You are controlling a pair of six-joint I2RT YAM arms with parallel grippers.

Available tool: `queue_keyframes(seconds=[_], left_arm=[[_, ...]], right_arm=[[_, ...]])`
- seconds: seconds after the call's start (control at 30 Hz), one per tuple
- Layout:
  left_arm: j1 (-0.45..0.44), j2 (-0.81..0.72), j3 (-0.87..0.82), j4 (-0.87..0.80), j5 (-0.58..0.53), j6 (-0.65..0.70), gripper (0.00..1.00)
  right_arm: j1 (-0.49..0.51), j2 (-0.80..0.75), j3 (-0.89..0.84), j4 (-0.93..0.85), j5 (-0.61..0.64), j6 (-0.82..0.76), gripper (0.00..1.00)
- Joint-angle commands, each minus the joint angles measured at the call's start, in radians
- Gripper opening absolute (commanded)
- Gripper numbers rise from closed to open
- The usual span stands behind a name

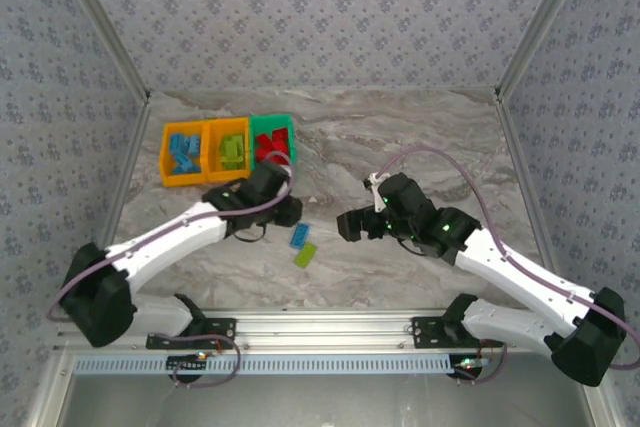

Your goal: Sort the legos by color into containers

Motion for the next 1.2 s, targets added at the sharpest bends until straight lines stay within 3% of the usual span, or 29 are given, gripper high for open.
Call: queue_keyframes(seconds=[0.0,0.13,0.4,0.47,0.63,0.83,1.0,1.17], left_arm=[[-0.030,0.101,0.012,0.089,-0.040,-0.057,0.38],[-0.034,0.209,0.024,0.110,-0.055,-0.036,0.49],[-0.035,0.321,0.030,0.102,0.000,0.020,0.52],[-0.037,0.345,0.029,0.102,0.006,0.022,0.49],[-0.042,0.346,0.020,0.098,-0.034,0.023,0.28],[-0.029,0.229,0.018,0.106,-0.092,0.033,0.20],[0.079,0.054,0.039,0.065,-0.185,0.107,0.20],[0.313,-0.059,0.082,0.076,-0.204,0.213,0.20]], right_arm=[[-0.003,-0.020,-0.011,-0.016,-0.020,0.025,1.00],[-0.004,-0.042,-0.016,-0.033,-0.006,0.038,1.00],[-0.006,-0.069,-0.035,-0.038,0.013,0.047,1.00],[-0.005,-0.063,-0.034,-0.035,0.008,0.047,1.00],[-0.006,-0.063,-0.041,-0.038,0.007,0.049,1.00],[-0.005,-0.071,-0.034,-0.054,0.006,0.051,1.00],[-0.006,-0.090,-0.038,-0.057,0.016,0.053,1.00],[-0.006,-0.092,-0.042,-0.041,0.013,0.053,1.00]])
